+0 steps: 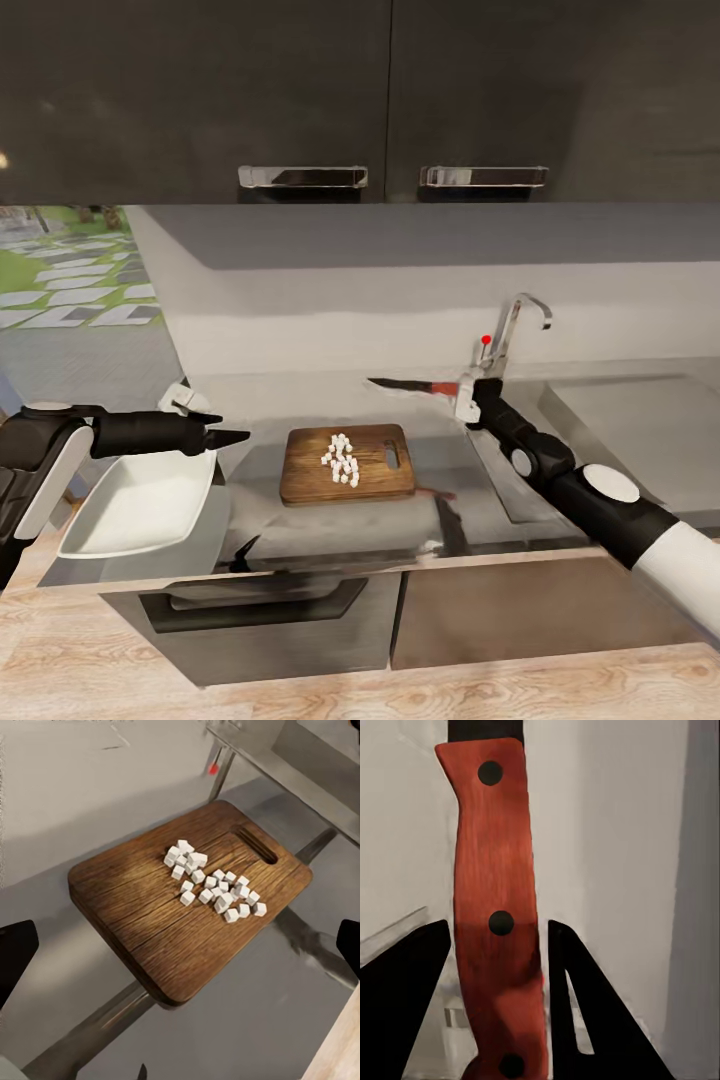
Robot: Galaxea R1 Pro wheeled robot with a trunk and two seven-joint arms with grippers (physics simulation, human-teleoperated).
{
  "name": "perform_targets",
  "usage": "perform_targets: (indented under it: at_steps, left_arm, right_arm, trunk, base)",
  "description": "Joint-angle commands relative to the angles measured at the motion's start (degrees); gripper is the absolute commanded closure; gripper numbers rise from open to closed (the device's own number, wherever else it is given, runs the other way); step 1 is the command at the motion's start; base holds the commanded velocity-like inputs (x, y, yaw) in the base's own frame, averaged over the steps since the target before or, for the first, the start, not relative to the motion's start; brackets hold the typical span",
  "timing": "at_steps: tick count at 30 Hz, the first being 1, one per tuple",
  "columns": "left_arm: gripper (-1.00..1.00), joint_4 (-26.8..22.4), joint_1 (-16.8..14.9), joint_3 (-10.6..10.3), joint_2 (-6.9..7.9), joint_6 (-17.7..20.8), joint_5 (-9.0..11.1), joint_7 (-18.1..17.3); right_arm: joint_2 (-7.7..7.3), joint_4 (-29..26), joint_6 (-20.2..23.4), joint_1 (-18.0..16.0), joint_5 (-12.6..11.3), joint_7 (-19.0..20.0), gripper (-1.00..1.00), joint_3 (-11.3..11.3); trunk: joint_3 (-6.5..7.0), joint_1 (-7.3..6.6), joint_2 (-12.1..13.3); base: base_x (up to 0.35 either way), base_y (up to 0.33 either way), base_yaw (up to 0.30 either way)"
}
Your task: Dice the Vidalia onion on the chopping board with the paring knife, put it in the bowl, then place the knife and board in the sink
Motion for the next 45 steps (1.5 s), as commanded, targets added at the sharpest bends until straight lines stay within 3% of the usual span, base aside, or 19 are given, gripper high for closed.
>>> perform_targets:
  at_steps: [1, 3, 6, 8, 9, 10, 11, 14, 17, 18, 19, 20, 23, 27, 30, 40, 42, 43, 45]
  left_arm:
    - [-1.0, 0.0, -0.08, -0.04, 0.04, 0.19, -0.02, -0.12]
    - [-1.0, 0.1, -0.09, -0.03, 0.04, 0.15, 0.01, -0.1]
    - [-1.0, 0.2, -0.1, -0.02, 0.04, 0.15, 0.03, -0.1]
    - [-1.0, 0.28, -0.07, -0.02, 0.04, 0.15, 0.05, -0.1]
    - [-1.0, 0.32, -0.07, 0.03, 0.04, 0.15, 0.06, -0.1]
    - [-1.0, 0.33, -0.08, 0.04, 0.04, 0.15, 0.06, -0.1]
    - [-1.0, 0.35, -0.05, 0.05, 0.04, 0.15, 0.06, -0.1]
    - [-1.0, 0.35, -0.1, 0.08, -0.02, 0.15, 0.06, -0.11]
    - [-1.0, 0.36, -0.07, 0.14, -0.04, 0.15, 0.06, -0.12]
    - [-1.0, 0.36, -0.06, 0.19, -0.01, 0.15, 0.06, -0.16]
    - [-1.0, 0.36, -0.05, 0.2, 0.0, 0.15, 0.06, -0.16]
    - [-1.0, 0.36, -0.05, 0.28, 0.01, 0.15, 0.06, -0.24]
    - [-1.0, 0.36, -0.06, 0.6, 0.03, 0.22, 0.09, -0.38]
    - [-1.0, 0.42, -0.04, 5.03, -0.05, 0.47, 0.15, -0.52]
    - [-1.0, 0.51, -0.07, 5.8, -0.05, 0.5, 0.15, -0.53]
    - [-1.0, 0.36, -0.06, 6.55, -0.2, 0.43, 0.15, -0.46]
    - [-1.0, 0.36, -0.05, 6.64, -0.2, 0.48, 0.15, -0.45]
    - [-1.0, 0.36, -0.05, 6.87, -0.18, 0.5, 0.18, -0.45]
    - [-1.0, 0.36, -0.07, 7.01, -0.2, 0.5, 0.17, -0.45]
  right_arm:
    - [-0.05, -0.14, -0.44, -0.04, 0.55, 2.15, 1.0, -3.63]
    - [-0.04, -0.14, -1.46, -0.06, 0.48, 4.08, 1.0, -6.86]
    - [-0.04, -0.09, -1.71, -0.06, -1.19, 4.61, 1.0, -7.88]
    - [-0.05, -0.06, -1.74, -0.06, -6.56, 4.73, 1.0, -8.19]
    - [-0.05, -0.05, -1.75, -0.06, -12.66, 4.77, 1.0, -8.31]
    - [-0.05, -0.05, -1.73, -0.06, -14.13, 4.76, 1.0, -8.33]
    - [-0.02, -0.05, -1.67, -0.06, -19.14, 4.73, 1.0, -8.34]
    - [0.02, -0.05, -1.41, 0.1, -28.0, 4.64, 1.0, -8.32]
    - [-0.01, -0.05, -1.15, 0.43, -40.94, 4.57, 1.0, -8.35]
    - [-0.14, -0.02, -0.67, 0.5, -48.09, 4.55, 1.0, -8.38]
    - [-0.23, -0.01, -0.46, 0.51, -49.56, 4.54, 1.0, -8.38]
    - [-0.82, 0.02, 0.25, 0.54, -54.38, 4.63, 1.0, -8.39]
    - [-1.25, 0.03, 0.64, 0.61, -58.55, 4.67, 1.0, -8.4]
    - [-1.68, 0.28, 0.8, 1.15, -67.91, 4.71, 1.0, -8.33]
    - [-1.71, 0.38, 0.89, 1.58, -69.89, 4.69, 1.0, -8.31]
    - [-1.67, 1.37, 3.96, 2.4, -70.47, 4.49, 1.0, -8.49]
    - [-1.55, 2.89, 11.16, 2.47, -70.62, 3.94, 1.0, -12.33]
    - [-1.06, 5.23, 16.24, 2.48, -70.69, 2.94, 1.0, -16.51]
    - [-0.62, 6.96, 19.09, 2.48, -70.71, 2.36, 1.0, -19.16]
  trunk:
    - [-0.09, 0.01, -0.06]
    - [-0.09, 0.01, -0.06]
    - [-0.09, 0.01, -0.06]
    - [-0.09, 0.01, -0.06]
    - [-0.09, 0.01, -0.06]
    - [-0.09, 0.01, -0.06]
    - [-0.09, 0.01, -0.06]
    - [-0.09, 0.01, -0.06]
    - [-0.09, 0.01, -0.06]
    - [-0.09, 0.01, -0.06]
    - [-0.09, 0.01, -0.06]
    - [-0.09, 0.01, -0.06]
    - [-0.09, 0.01, -0.06]
    - [-0.09, 0.01, -0.06]
    - [-0.09, 0.01, -0.06]
    - [-0.09, 0.01, -0.06]
    - [-0.09, 0.01, -0.06]
    - [-0.09, 0.01, -0.06]
    - [-0.09, 0.01, -0.06]
  base:
    - [0.0, 0.0, 0.0]
    - [0.0, 0.0, 0.0]
    - [0.0, 0.0, 0.0]
    - [0.0, 0.0, 0.0]
    - [0.0, 0.0, 0.0]
    - [0.0, 0.0, 0.0]
    - [0.0, 0.0, 0.0]
    - [0.0, 0.0, 0.0]
    - [0.0, 0.0, 0.0]
    - [0.0, 0.0, 0.0]
    - [0.0, 0.0, 0.0]
    - [0.0, 0.0, 0.0]
    - [0.0, 0.0, 0.0]
    - [0.0, 0.0, 0.0]
    - [0.0, 0.0, 0.0]
    - [0.0, -0.064, 0.0]
    - [0.0, -0.283, 0.0]
    - [0.0, -0.297, 0.0]
    - [0.0, -0.3, 0.0]
